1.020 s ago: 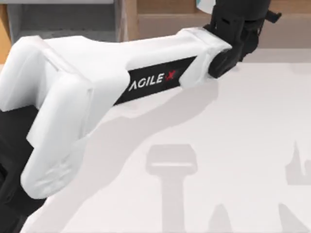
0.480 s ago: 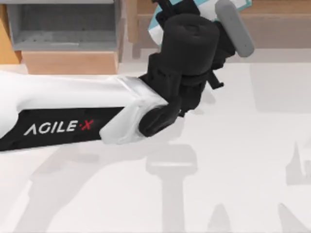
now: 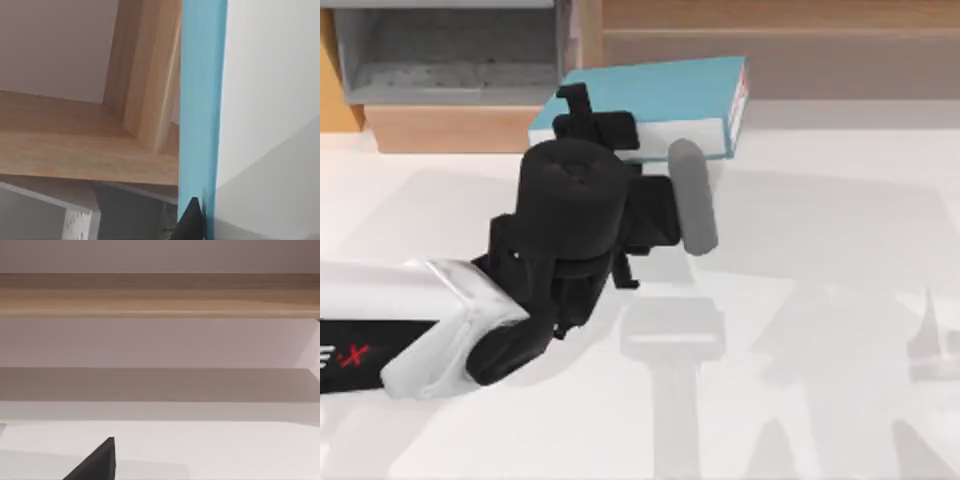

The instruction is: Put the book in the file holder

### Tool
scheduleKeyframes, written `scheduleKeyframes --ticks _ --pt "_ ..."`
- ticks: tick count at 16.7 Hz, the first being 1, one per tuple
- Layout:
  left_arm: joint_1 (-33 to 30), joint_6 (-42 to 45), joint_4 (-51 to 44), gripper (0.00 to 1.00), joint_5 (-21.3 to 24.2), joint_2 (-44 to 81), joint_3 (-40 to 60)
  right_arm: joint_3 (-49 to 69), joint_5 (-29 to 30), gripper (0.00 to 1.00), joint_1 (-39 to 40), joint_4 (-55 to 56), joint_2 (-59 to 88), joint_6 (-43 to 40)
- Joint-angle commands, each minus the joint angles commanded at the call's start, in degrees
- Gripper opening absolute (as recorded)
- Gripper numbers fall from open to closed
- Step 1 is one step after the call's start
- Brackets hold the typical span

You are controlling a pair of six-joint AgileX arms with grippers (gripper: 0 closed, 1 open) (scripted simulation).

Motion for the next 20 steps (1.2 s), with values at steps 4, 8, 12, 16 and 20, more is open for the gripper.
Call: scheduleKeyframes --ticks 4,8,12,16,20 --pt "7.83 6.80 2.33 0.00 4.23 -2.92 -6.56 0.00 0.00 1.00 0.00 0.00 0.00 0.00" --pt "19.22 12.78 4.91 0.00 8.17 -3.03 -8.91 0.00 0.00 1.00 0.00 0.00 0.00 0.00" --pt "28.23 17.61 7.81 0.00 13.08 1.39 -5.33 0.00 0.00 1.00 0.00 0.00 0.00 0.00" --pt "31.53 19.77 9.12 0.00 17.02 6.75 -1.35 0.00 0.00 1.00 0.00 0.00 0.00 0.00" --pt "31.67 19.88 9.17 0.00 17.29 7.16 -1.11 0.00 0.00 1.00 0.00 0.00 0.00 0.00"
